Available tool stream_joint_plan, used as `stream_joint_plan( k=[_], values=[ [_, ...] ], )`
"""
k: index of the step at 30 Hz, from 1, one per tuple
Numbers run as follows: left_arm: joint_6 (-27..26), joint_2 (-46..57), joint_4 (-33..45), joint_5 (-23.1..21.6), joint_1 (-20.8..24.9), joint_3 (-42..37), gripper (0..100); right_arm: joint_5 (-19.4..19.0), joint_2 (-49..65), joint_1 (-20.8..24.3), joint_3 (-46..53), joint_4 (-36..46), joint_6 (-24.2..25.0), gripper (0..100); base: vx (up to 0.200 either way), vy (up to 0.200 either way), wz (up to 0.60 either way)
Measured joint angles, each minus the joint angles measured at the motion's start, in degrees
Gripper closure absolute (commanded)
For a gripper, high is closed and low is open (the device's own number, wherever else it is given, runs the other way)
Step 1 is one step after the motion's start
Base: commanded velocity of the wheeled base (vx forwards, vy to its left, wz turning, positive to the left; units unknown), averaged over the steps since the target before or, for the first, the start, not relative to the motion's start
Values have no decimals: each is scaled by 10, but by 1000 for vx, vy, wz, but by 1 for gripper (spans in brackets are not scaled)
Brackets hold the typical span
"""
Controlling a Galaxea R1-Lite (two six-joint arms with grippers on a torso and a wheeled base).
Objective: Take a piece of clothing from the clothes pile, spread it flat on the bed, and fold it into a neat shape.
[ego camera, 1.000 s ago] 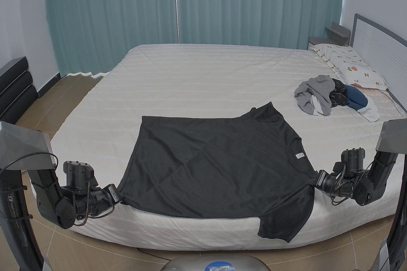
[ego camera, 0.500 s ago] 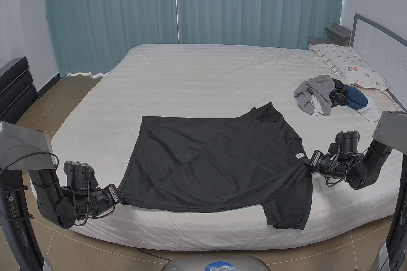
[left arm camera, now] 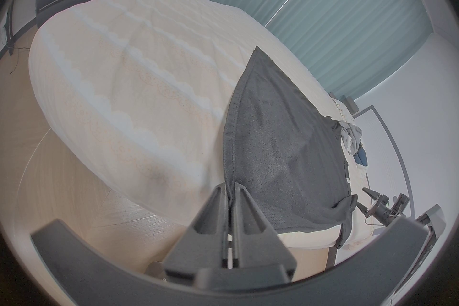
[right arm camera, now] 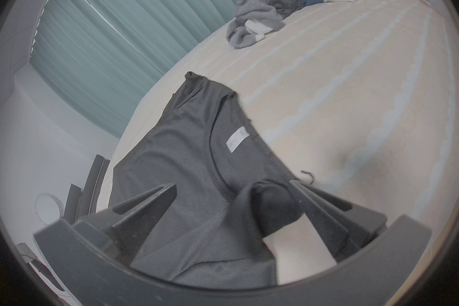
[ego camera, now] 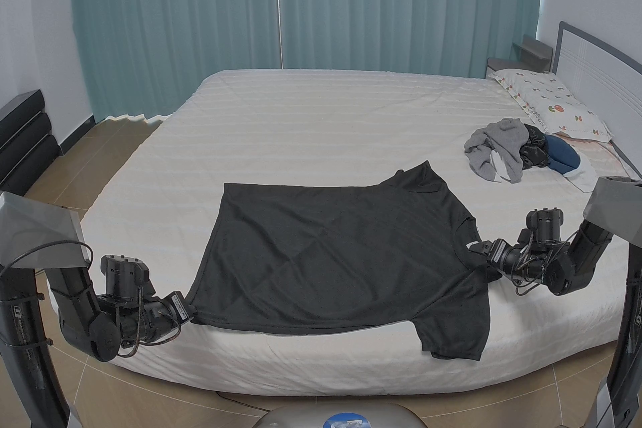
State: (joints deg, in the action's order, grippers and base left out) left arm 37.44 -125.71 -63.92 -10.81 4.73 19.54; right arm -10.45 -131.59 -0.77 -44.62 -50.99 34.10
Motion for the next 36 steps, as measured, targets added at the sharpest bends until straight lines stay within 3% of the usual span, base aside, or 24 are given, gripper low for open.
stream_joint_plan(
  k=[5,9,15,30,31,36],
  values=[
    [0,0,0,0,0,0,100,-43,32,-10,46,-2,-4,0,0,0,0],
    [0,1,1,0,0,0,100,-99,59,-15,106,-6,-26,0,0,0,0],
    [0,2,3,0,0,-1,100,-167,79,-25,186,-16,-126,0,0,0,0],
    [0,3,5,1,1,-1,100,-172,49,5,216,-56,-139,0,0,0,0],
    [0,3,5,1,1,-1,100,-172,47,6,216,-57,-140,100,0,0,0],
    [0,2,5,1,1,-1,100,-167,36,7,220,-76,-146,100,0,0,0]
  ],
)
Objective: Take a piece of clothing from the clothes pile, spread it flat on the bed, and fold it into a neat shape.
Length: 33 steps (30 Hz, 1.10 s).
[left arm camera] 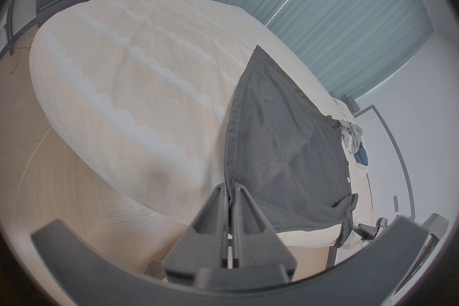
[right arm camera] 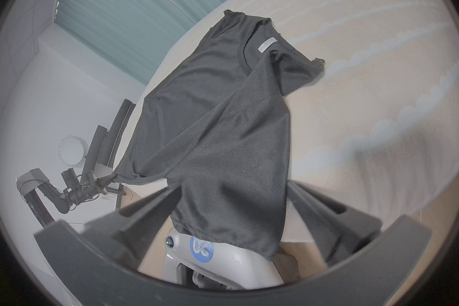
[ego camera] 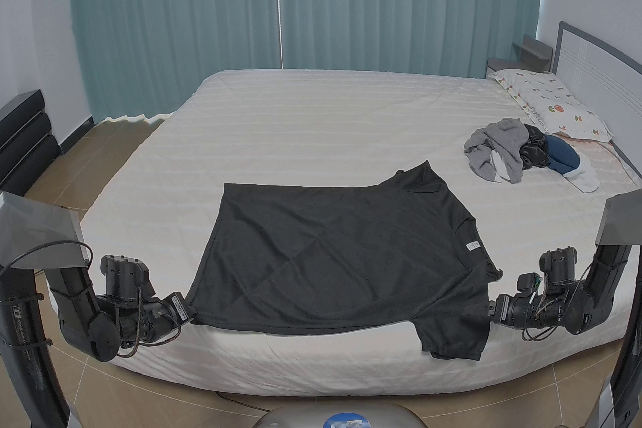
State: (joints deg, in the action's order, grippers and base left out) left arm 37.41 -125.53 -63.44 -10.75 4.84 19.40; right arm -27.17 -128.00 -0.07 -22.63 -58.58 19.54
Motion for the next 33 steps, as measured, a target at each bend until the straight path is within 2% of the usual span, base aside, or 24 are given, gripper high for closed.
stream_joint_plan(
  k=[6,17,22,25,33],
  values=[
    [0,0,0,0,0,0,100,16,-7,-9,7,-14,-13,100,0,0,0],
    [-9,5,-1,2,-2,-6,100,9,27,-35,45,-13,-20,100,0,0,0],
    [-51,14,-1,8,-5,-16,100,-9,55,-57,77,-14,-33,100,0,0,0],
    [-85,20,-3,15,-9,-29,100,-21,70,-71,102,-13,-57,100,0,0,0],
    [-131,39,-2,20,-15,-56,100,-32,101,-90,150,-13,-79,100,0,0,0]
  ],
)
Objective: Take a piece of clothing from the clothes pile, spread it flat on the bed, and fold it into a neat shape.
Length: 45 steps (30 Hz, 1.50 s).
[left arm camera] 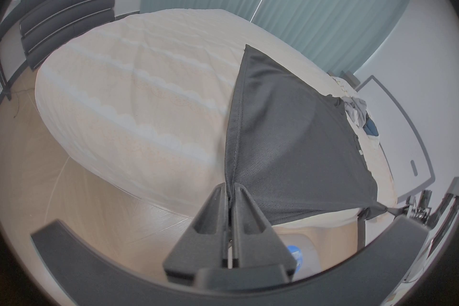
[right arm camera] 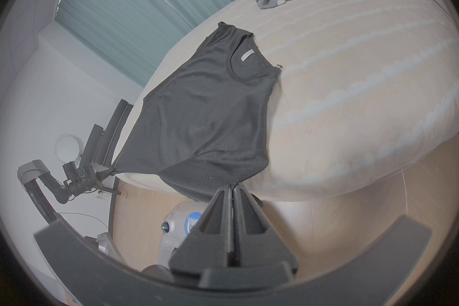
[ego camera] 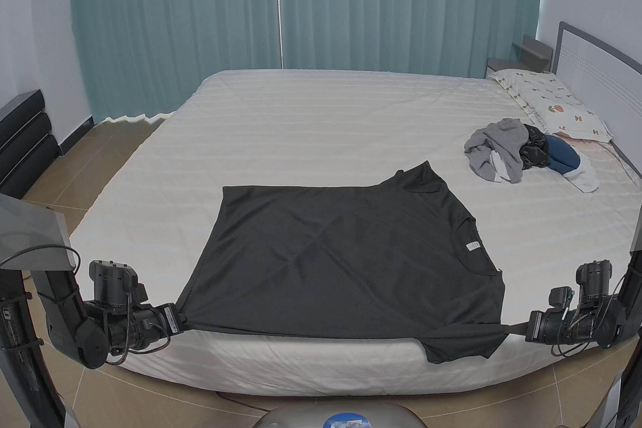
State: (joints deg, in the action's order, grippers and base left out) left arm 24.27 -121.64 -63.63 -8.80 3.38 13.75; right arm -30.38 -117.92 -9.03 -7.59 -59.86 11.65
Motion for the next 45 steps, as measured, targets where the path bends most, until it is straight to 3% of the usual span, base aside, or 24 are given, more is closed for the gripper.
stream_joint_plan(
  k=[10,23,45],
  values=[
    [-79,7,0,2,-12,-34,100,-17,10,-19,41,-1,-64,100,0,0,0],
    [-137,10,1,2,-19,-72,100,-26,19,-46,65,9,-102,100,0,0,0],
    [-222,25,1,8,-21,-126,100,-51,89,-83,66,155,-169,100,0,0,0]
  ],
)
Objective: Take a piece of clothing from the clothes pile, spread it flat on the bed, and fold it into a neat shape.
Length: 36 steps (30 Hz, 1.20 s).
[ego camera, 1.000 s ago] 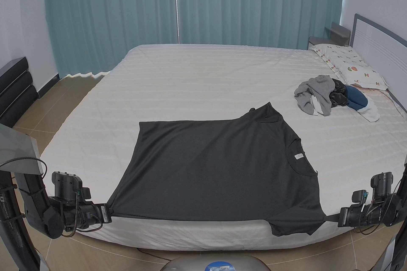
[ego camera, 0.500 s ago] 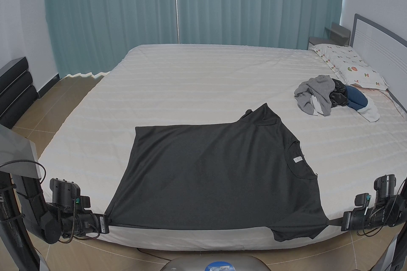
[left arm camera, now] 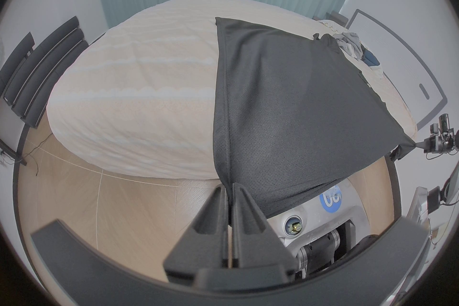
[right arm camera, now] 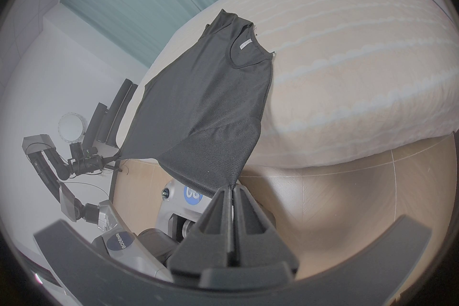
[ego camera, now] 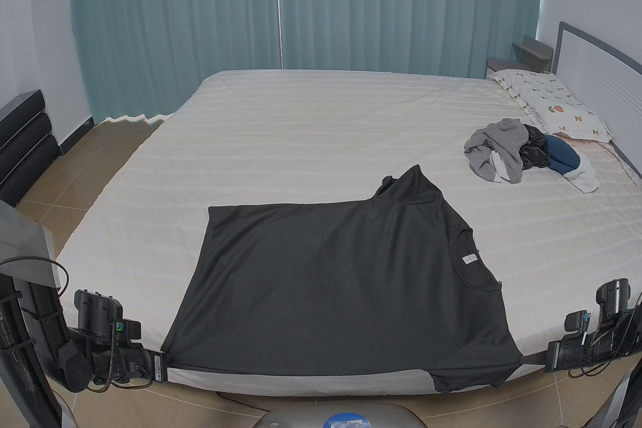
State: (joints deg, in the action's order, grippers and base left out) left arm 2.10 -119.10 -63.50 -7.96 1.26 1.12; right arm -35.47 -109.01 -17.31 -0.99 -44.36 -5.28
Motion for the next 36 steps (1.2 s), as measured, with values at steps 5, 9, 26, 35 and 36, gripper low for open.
stream_joint_plan(
  k=[5,9,26,35,36],
  values=[
    [-2,6,16,5,0,-1,100,0,16,3,0,17,-5,100,0,0,0],
    [2,10,15,7,0,-1,100,-3,24,4,0,8,-5,100,0,0,0],
    [205,38,9,25,3,136,100,5,31,65,-124,7,133,100,0,0,0],
    [241,45,13,32,8,186,100,33,17,91,-208,19,172,100,0,0,0],
    [241,46,13,32,8,188,100,33,17,92,-212,19,180,100,0,0,0]
  ],
)
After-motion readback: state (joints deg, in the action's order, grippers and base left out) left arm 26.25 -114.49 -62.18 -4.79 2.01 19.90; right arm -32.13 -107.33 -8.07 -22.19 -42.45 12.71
